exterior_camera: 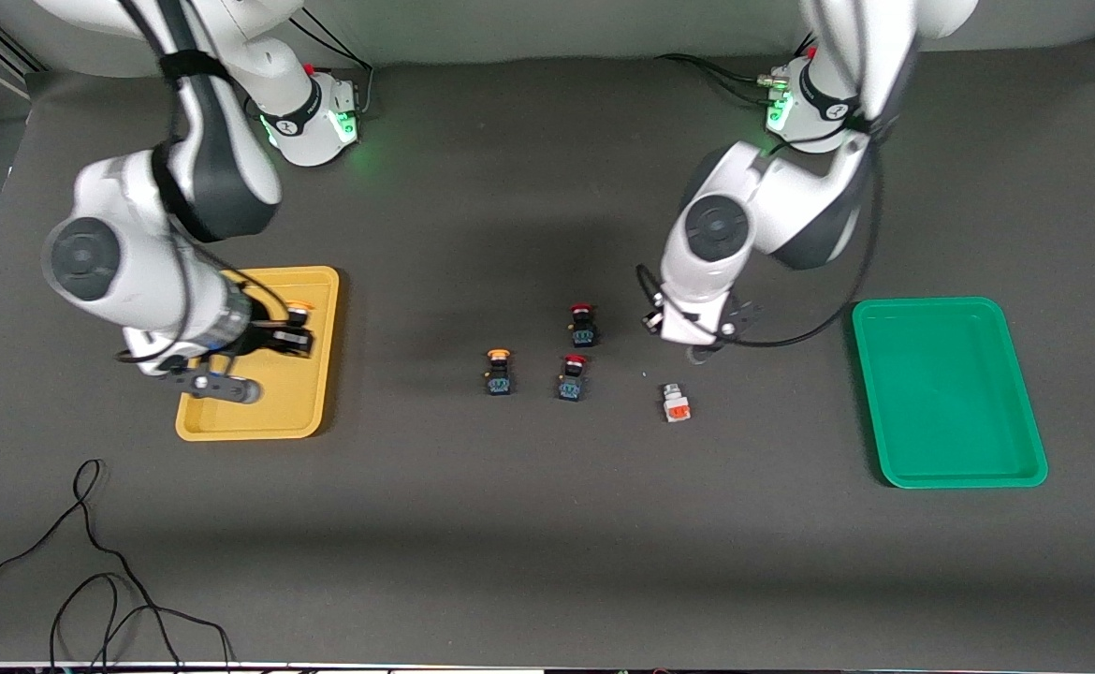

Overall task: Place green and yellow buttons in trays
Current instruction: 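Place the yellow button in the yellow tray while the left gripper places the white one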

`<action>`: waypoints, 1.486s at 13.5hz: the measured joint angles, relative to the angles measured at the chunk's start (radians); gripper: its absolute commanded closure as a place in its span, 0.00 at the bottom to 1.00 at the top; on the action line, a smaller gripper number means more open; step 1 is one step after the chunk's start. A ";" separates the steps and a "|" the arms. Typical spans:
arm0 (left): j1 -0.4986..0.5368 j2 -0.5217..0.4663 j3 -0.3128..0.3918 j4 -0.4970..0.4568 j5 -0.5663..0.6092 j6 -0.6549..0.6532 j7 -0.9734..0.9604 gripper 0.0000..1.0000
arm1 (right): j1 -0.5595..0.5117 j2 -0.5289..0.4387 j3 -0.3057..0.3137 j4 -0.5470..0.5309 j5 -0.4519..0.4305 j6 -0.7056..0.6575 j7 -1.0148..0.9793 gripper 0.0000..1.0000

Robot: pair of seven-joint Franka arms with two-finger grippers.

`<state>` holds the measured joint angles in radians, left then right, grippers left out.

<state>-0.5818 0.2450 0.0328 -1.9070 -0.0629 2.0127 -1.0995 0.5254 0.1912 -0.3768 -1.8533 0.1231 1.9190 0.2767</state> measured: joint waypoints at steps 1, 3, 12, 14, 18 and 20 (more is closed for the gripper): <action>0.036 -0.045 0.001 0.017 0.000 -0.083 0.073 0.70 | -0.001 -0.001 -0.039 -0.020 0.000 0.004 -0.066 1.00; 0.128 -0.114 0.005 0.044 0.002 -0.216 0.275 0.70 | -0.003 -0.001 -0.102 -0.078 0.000 0.044 -0.178 1.00; 0.572 -0.052 0.015 0.033 0.128 -0.084 1.037 0.70 | 0.012 0.079 -0.125 -0.476 0.000 0.623 -0.286 1.00; 0.597 0.030 0.014 0.006 0.130 0.051 1.059 0.70 | 0.013 0.130 -0.108 -0.489 0.000 0.690 -0.293 1.00; 0.615 0.178 0.010 -0.048 0.130 0.269 1.063 0.69 | 0.013 0.209 -0.068 -0.489 0.000 0.759 -0.331 1.00; 0.617 0.202 0.010 -0.048 0.130 0.283 1.063 0.66 | 0.013 0.215 -0.058 -0.488 0.002 0.774 -0.350 0.90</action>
<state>0.0347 0.4473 0.0423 -1.9555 0.0674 2.2953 -0.0369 0.5381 0.4065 -0.4348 -2.3411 0.1248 2.6928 -0.0737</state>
